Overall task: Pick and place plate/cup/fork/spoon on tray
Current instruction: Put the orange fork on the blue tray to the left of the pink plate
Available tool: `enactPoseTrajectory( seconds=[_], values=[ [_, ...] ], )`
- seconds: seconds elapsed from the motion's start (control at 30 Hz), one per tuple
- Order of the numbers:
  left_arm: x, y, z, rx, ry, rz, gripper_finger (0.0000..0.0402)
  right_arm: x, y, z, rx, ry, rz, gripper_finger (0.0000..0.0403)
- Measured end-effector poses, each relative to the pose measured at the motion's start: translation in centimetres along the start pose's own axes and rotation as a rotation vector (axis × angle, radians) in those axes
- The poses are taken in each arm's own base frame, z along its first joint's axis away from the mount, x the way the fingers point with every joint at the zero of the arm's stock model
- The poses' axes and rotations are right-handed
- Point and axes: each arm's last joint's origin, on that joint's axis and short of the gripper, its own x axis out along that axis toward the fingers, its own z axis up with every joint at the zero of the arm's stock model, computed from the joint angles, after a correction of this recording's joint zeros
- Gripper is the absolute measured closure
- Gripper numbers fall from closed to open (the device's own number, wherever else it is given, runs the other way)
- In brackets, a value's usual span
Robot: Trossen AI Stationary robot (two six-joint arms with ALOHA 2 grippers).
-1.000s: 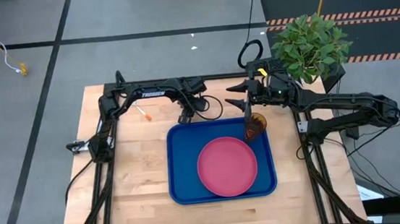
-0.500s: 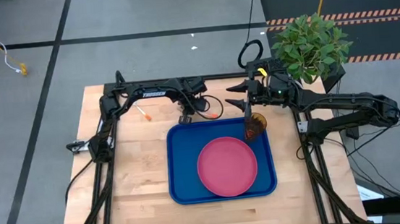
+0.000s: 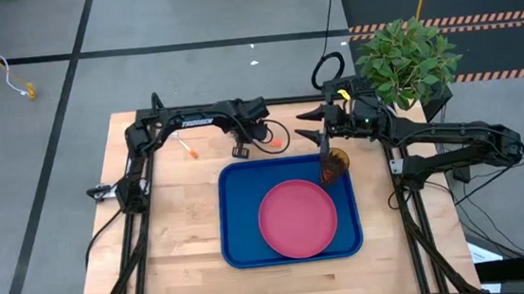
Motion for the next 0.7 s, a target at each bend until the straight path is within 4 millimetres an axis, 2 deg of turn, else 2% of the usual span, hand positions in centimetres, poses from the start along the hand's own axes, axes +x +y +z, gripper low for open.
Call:
enactPoseTrajectory(
  seconds=[0.1, 0.27, 0.47, 0.6, 0.7],
  values=[
    [-1.8, 0.1, -0.1, -0.023, -0.015, 0.032, 0.0392, 0.0, 0.0, 0.1, -0.006, -0.006, -0.001, 0.0211],
    [-6.1, -0.4, -0.3, -0.014, -0.051, 0.062, 0.0392, 0.0, -0.1, 0.1, -0.024, -0.004, -0.039, 0.0211],
    [-11.5, -3.3, -0.2, 0.121, -0.082, 0.058, 0.0392, -0.1, -0.2, 0.2, -0.034, -0.007, -0.058, 0.0211],
    [-14.1, -5.8, 0.3, 0.173, -0.104, 0.048, 0.0392, -0.6, -0.2, 0.5, -0.032, -0.017, -0.066, 0.0211],
    [-15.3, -8.0, 0.8, 0.228, -0.114, 0.027, 0.0392, -1.1, -0.2, 0.8, -0.032, -0.029, -0.087, 0.0211]
  ],
)
